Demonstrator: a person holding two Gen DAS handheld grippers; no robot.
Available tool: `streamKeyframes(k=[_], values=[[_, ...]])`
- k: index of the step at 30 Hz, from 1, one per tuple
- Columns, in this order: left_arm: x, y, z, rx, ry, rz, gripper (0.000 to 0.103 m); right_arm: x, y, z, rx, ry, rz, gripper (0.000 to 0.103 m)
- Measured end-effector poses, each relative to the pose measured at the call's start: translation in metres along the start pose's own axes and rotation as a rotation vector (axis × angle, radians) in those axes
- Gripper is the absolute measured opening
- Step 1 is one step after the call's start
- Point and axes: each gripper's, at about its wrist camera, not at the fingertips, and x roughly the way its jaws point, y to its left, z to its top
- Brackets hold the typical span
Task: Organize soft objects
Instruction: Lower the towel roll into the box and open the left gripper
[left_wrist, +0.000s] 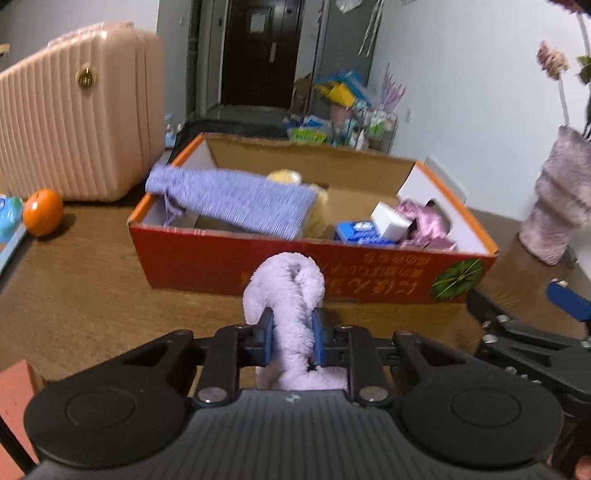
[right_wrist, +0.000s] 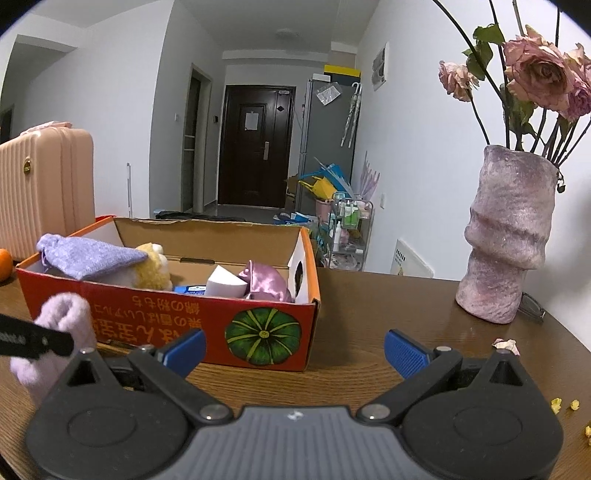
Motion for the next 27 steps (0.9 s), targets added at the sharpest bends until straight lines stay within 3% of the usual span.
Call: streamKeyframes(k=[6, 11, 18, 27], values=[[-0.038, -0.013, 0.009, 0.03, -0.133, -0.086, 0.021, -0.002, -0.005, 0.002, 0.031, -0.019, 0.006, 0.103], [-0.062, -0.027, 0.022, 0.042, -0.283, -0.1, 0.021, -0.004, -0.011, 0.006, 0.076, -0.055, 0.018, 0.103], [-0.035, -0.037, 0.044, 0.0, -0.328, -0.117, 0.021, 0.001, -0.016, 0.011, 0.122, -0.097, 0.024, 0.103], [0.014, -0.043, 0.069, -0.01, -0.34, -0.056, 0.021, 0.023, -0.022, 0.023, 0.176, -0.145, 0.002, 0.103]])
